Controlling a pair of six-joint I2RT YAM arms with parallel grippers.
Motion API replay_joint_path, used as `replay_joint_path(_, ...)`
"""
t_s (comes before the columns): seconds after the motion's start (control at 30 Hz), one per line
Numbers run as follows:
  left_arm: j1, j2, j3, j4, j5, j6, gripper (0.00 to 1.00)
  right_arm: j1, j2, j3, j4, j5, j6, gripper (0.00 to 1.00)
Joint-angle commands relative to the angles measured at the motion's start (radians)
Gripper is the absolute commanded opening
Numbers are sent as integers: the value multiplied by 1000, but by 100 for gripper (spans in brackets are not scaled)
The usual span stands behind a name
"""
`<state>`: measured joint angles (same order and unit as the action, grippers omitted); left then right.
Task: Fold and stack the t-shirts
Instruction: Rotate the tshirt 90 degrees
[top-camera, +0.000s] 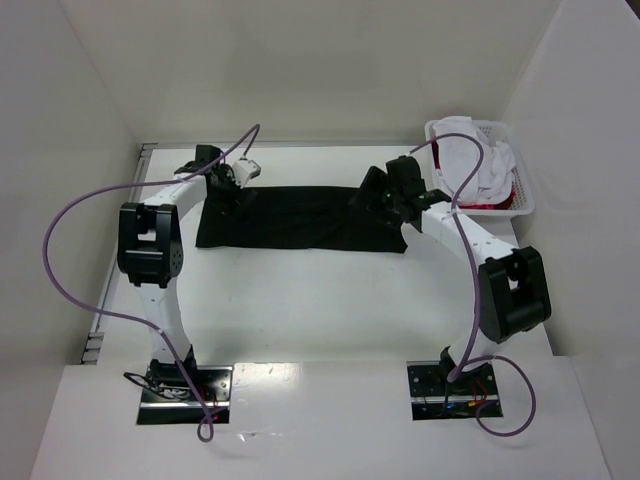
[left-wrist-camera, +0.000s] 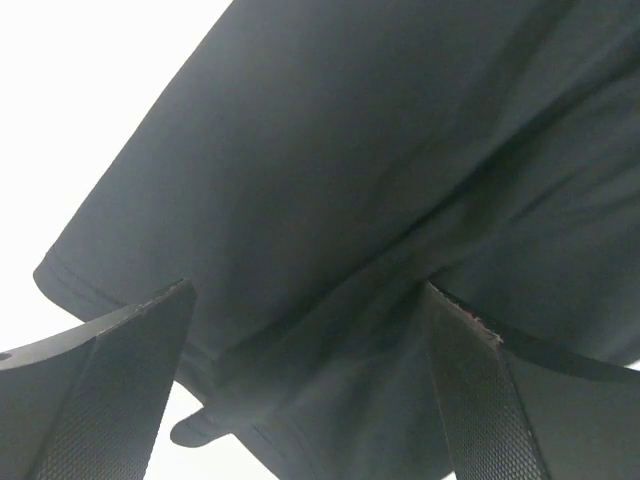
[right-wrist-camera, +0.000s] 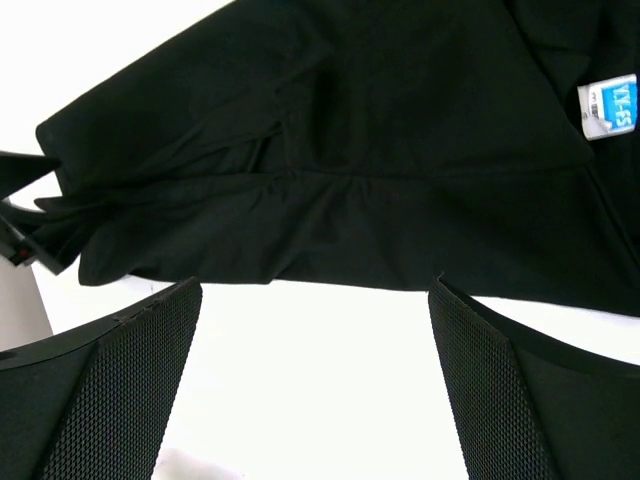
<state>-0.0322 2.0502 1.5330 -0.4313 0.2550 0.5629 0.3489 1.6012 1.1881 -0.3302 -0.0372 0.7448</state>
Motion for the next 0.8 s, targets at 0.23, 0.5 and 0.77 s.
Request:
replay_joint_path(0.23,-49,97,66,-92,-138,31,100,-1,66,-35,23,29,59,99)
replay_joint_path(0.5,-94,122,67,-185,-220,-176,100,-1,173,-12,57,40,59,99)
replay_joint_path(0.77,-138,82,-31,-247,-214,-356,99,-1,272,43,86,40,48,99)
